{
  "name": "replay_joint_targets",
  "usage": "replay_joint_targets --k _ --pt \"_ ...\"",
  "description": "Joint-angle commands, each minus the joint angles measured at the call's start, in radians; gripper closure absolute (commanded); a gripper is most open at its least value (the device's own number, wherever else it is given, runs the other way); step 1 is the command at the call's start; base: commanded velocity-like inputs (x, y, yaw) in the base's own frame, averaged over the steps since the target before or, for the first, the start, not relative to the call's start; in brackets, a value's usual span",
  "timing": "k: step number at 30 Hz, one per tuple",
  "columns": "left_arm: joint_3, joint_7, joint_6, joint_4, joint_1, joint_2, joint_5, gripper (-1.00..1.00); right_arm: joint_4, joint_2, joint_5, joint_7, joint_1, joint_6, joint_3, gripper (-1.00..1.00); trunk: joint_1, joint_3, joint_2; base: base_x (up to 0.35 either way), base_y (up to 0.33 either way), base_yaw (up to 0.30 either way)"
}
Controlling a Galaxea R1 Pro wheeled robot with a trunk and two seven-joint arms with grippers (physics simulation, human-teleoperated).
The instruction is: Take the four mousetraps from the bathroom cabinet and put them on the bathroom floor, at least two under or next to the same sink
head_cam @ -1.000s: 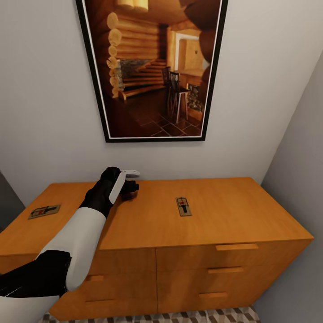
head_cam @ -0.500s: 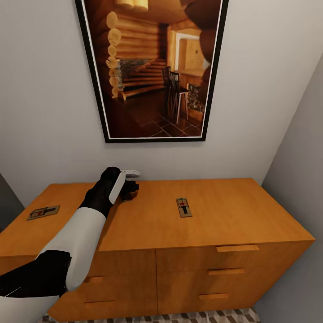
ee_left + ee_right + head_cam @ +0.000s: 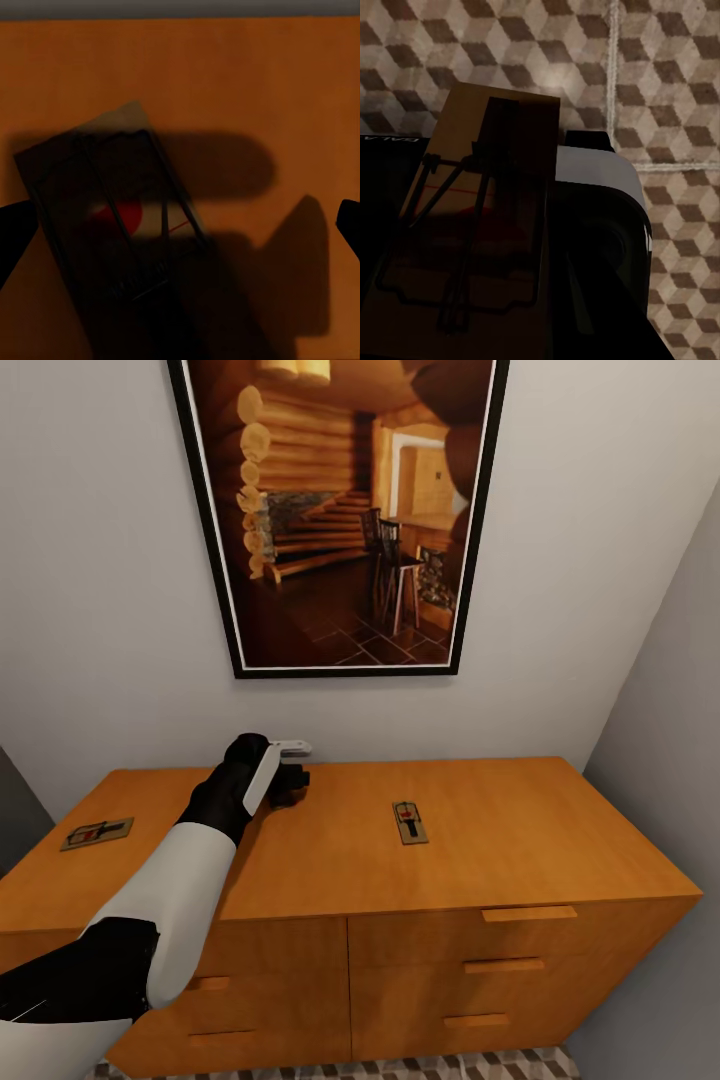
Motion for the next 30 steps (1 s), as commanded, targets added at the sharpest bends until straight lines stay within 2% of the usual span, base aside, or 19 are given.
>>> replay_joint_targets --k 1,16,30 --pt "-0.002 0.010 0.003 0.000 -0.001 0.000 0.010 -1.00 0.001 0.000 0.002 -0.006 -0.001 -0.003 0.002 1.00 0.000 -0.001 0.000 0.000 0.000 0.000" --pt "-0.002 0.010 0.003 0.003 -0.001 0.000 0.011 -1.00 0.001 0.000 0.002 -0.006 -0.001 -0.003 0.002 1.00 0.000 -0.002 0.000 0.000 0.000 0.000" --pt "-0.002 0.010 0.003 0.008 -0.001 0.000 0.011 -1.00 0.001 0.002 0.002 -0.006 -0.001 -0.003 0.002 1.00 0.000 -0.019 0.000 0.000 0.000 0.000"
